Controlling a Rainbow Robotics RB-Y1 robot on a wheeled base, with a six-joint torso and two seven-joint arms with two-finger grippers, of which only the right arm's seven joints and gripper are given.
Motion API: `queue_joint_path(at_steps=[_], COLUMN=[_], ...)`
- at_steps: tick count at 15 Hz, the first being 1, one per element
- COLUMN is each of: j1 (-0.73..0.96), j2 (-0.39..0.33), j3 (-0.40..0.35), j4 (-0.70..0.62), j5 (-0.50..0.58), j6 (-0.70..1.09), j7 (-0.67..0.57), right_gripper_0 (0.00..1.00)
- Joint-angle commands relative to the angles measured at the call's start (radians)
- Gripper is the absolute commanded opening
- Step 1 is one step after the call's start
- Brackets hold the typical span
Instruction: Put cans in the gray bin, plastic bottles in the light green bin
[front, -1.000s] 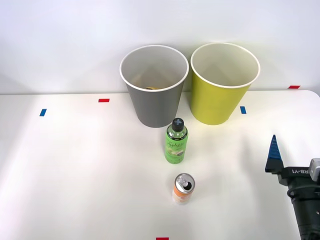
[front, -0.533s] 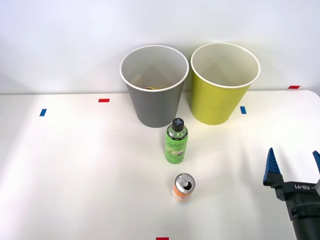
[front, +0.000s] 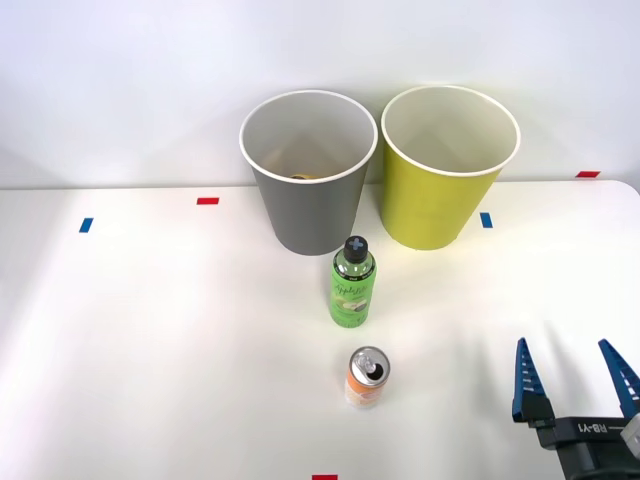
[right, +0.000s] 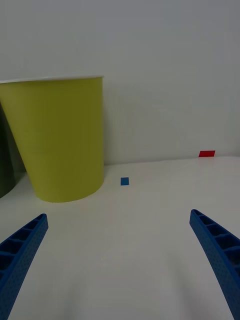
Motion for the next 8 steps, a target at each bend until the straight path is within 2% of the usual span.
queue_joint_path(at_steps=[1,8], j1=[0.038,0.185], j2=[-0.055,-0.097], j3=[0.033,0.026], j4=[0.000,0.000], j5=[0.011,-0.020], j6=[-0.043,-0.135], j7=[0.015,0.150], right_gripper_0=[0.98,0.98])
